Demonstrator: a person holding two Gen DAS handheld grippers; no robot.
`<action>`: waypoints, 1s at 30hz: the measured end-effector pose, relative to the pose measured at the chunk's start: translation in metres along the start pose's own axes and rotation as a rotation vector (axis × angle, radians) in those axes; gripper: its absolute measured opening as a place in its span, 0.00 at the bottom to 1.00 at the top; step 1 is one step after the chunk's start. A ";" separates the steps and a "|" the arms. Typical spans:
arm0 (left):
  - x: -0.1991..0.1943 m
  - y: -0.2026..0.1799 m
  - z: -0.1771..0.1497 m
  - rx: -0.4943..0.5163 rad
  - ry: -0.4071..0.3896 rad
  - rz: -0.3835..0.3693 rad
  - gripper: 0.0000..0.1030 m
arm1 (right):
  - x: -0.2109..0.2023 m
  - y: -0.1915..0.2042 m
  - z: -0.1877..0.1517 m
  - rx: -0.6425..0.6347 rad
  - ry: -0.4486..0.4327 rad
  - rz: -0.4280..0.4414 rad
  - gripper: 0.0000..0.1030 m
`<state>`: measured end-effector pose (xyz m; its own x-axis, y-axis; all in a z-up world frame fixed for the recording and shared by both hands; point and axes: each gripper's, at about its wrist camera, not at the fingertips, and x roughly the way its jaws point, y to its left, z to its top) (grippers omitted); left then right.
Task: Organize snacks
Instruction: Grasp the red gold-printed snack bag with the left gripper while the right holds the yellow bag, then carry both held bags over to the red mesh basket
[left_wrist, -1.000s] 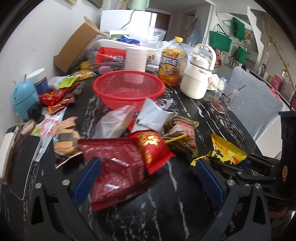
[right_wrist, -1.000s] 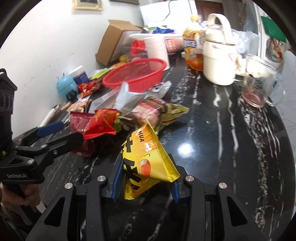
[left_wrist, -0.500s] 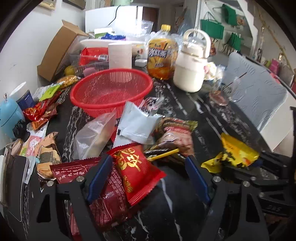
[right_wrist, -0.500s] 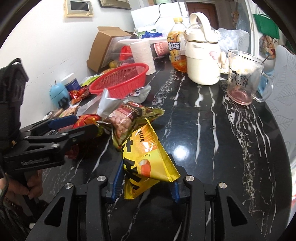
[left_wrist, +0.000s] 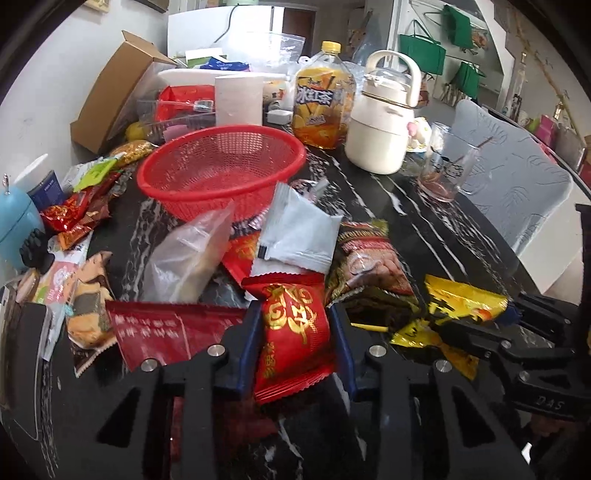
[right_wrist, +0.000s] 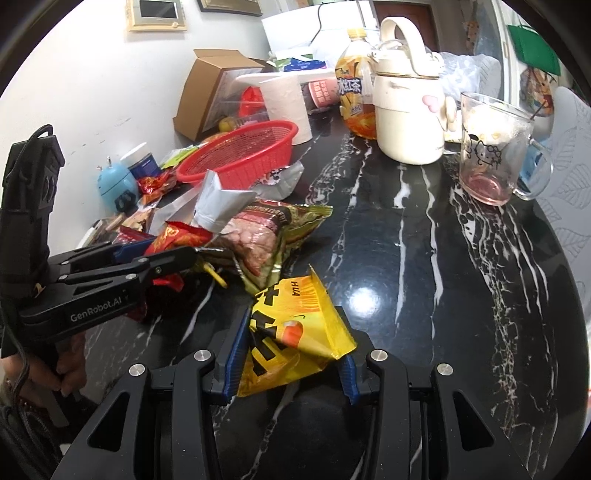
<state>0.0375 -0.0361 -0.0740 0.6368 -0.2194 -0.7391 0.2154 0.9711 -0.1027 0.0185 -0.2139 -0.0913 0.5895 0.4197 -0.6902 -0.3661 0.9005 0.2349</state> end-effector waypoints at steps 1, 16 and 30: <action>-0.001 -0.001 -0.002 -0.005 0.007 -0.015 0.33 | 0.000 0.000 0.000 0.003 0.000 0.001 0.41; -0.011 -0.020 -0.037 0.014 0.103 -0.120 0.33 | -0.016 0.004 -0.026 -0.002 0.054 -0.008 0.41; -0.009 -0.026 -0.048 0.053 0.068 -0.090 0.34 | -0.009 0.004 -0.033 0.012 0.058 -0.029 0.47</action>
<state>-0.0095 -0.0547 -0.0969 0.5621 -0.2967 -0.7720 0.3091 0.9412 -0.1366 -0.0121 -0.2176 -0.1067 0.5566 0.3862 -0.7356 -0.3406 0.9136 0.2219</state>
